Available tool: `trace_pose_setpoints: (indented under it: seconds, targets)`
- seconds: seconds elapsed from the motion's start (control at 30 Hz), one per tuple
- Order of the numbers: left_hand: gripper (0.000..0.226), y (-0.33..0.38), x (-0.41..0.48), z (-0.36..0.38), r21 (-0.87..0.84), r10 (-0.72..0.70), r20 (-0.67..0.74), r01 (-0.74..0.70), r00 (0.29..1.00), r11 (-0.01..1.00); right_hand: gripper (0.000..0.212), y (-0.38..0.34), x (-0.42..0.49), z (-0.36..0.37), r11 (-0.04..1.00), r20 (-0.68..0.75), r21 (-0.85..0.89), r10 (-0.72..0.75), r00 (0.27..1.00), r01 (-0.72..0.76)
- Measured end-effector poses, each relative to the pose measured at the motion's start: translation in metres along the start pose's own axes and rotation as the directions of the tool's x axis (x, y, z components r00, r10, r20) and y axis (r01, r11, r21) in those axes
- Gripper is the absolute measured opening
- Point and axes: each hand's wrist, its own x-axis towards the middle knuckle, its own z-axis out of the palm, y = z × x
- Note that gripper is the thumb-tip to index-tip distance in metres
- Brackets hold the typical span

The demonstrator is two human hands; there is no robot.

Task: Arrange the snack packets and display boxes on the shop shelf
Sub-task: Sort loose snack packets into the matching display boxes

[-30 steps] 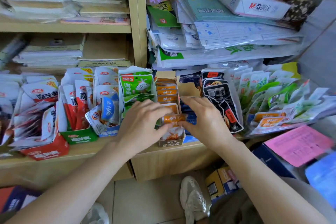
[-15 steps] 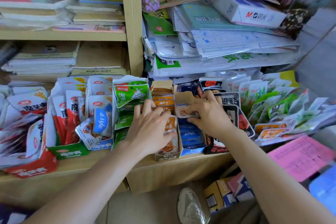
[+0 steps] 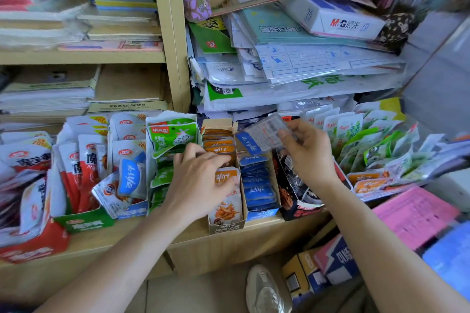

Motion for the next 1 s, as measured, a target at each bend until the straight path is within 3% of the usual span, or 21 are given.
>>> trace_pose_setpoints:
  seconds: [0.1, 0.2, 0.37, 0.47, 0.57, 0.63, 0.7, 0.8, 0.9, 1.0]
  targets:
    - [0.057, 0.001, 0.001, -0.002, -0.199, -0.084, -0.032, 0.077, 0.996, 0.977, 0.009, -0.005, -0.001, -0.001, 0.971, -0.051, 0.211, 0.125, 0.991, -0.111]
    - [0.040, 0.004, 0.001, -0.007, -0.403, -0.143, -0.071, 0.103, 0.987, 0.909, 0.008, -0.007, -0.004, -0.001, 0.921, -0.026, 0.363, 0.161, 0.987, -0.140]
    - [0.043, 0.009, 0.003, -0.013, -0.505, -0.151, -0.072, 0.094, 0.986, 0.858, 0.006, -0.011, -0.009, -0.005, 0.863, -0.003, 0.476, 0.195, 0.981, -0.171]
    - [0.047, 0.011, 0.005, -0.016, -0.610, -0.178, -0.011, 0.134, 0.984, 0.781, 0.008, -0.013, -0.011, -0.006, 0.864, 0.018, 0.493, 0.109, 0.994, -0.103]
    - [0.042, 0.011, 0.007, -0.020, -0.583, -0.147, -0.042, 0.095, 0.988, 0.807, 0.012, -0.011, -0.011, -0.007, 0.955, -0.025, 0.281, -0.086, 0.996, 0.090]
    - [0.037, 0.006, 0.006, -0.021, -0.404, -0.054, -0.047, 0.030, 0.997, 0.914, 0.015, -0.008, -0.010, -0.007, 0.980, -0.001, 0.034, -0.197, 0.980, 0.197]
    - [0.041, 0.000, 0.003, -0.017, -0.128, 0.061, 0.035, -0.056, 0.998, 0.990, 0.016, -0.002, -0.006, -0.006, 0.941, 0.121, -0.182, -0.267, 0.956, 0.285]
    - [0.064, -0.004, -0.005, -0.007, 0.174, 0.143, 0.174, -0.173, 0.974, 0.969, 0.015, 0.007, -0.001, 0.003, 0.840, 0.354, -0.403, -0.225, 0.908, 0.365]
    - [0.075, -0.004, -0.008, -0.004, 0.228, 0.137, 0.225, -0.188, 0.965, 0.955, 0.020, 0.010, 0.001, 0.011, 0.754, 0.435, -0.521, -0.169, 0.885, 0.400]
    - [0.075, -0.003, -0.005, -0.008, 0.210, 0.097, 0.216, -0.144, 0.971, 0.967, 0.038, 0.005, -0.001, 0.013, 0.656, 0.527, -0.622, -0.053, 0.848, 0.427]
